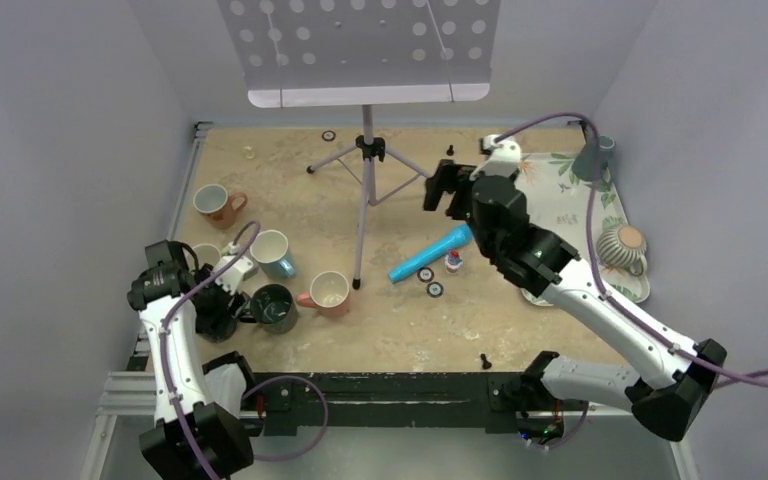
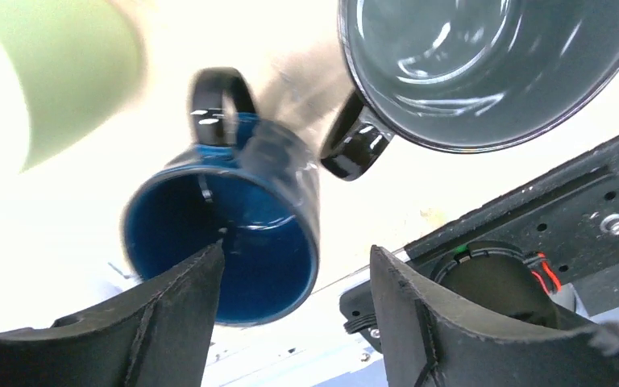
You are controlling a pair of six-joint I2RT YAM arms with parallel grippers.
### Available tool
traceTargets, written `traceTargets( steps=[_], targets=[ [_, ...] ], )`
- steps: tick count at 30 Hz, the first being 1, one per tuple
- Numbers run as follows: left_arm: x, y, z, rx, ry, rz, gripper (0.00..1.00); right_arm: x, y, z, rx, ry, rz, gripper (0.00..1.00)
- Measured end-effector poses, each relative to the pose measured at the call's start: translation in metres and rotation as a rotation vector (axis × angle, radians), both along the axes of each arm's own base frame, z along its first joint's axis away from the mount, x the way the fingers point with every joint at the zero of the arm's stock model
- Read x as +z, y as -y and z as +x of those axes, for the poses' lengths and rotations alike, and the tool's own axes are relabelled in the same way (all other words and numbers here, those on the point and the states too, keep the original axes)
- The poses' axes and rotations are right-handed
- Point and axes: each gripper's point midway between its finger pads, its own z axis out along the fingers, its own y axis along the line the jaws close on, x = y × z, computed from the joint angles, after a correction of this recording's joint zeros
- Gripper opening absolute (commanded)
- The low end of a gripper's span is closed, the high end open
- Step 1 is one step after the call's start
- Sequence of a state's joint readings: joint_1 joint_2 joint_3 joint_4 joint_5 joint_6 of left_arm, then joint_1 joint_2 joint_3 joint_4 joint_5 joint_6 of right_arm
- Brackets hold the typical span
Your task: Turn the mug right side up
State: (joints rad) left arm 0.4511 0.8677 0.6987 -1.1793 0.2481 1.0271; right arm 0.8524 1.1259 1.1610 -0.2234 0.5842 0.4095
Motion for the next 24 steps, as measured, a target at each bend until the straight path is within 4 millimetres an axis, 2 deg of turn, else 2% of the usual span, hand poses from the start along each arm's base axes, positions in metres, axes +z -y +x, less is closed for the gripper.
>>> traceTargets(
  steps=[2,3,7,10,14,17,20,24],
  targets=[
    [0.023,0.001,0.009,0.015,0.054,-0.006,0.74,-0.019,0.044,0.016,-0.134,-0.057,0.0,0.99],
    [0.036,0.002,0.014,0.027,0.087,-0.014,0.74,-0.033,0.078,0.023,-0.226,-0.086,0.01,0.99],
    [0.084,0.016,0.034,0.064,0.212,-0.084,0.76,-0.07,0.177,0.025,-0.508,-0.153,0.045,0.98],
    [0.114,0.037,0.044,0.06,0.284,-0.187,0.76,-0.082,0.238,0.033,-0.668,-0.171,0.097,0.97],
    [0.14,0.057,0.053,0.074,0.351,-0.301,0.77,-0.096,0.306,0.064,-0.842,-0.204,0.113,0.99],
    [0.146,0.067,0.054,0.085,0.364,-0.36,0.77,-0.103,0.34,0.118,-0.898,-0.247,0.065,0.99],
    [0.149,0.073,0.053,0.096,0.364,-0.399,0.77,-0.116,0.359,0.177,-0.894,-0.293,-0.02,0.99],
    [0.15,0.074,0.053,0.106,0.364,-0.409,0.77,-0.133,0.383,0.242,-0.888,-0.331,-0.133,0.99]
  ],
)
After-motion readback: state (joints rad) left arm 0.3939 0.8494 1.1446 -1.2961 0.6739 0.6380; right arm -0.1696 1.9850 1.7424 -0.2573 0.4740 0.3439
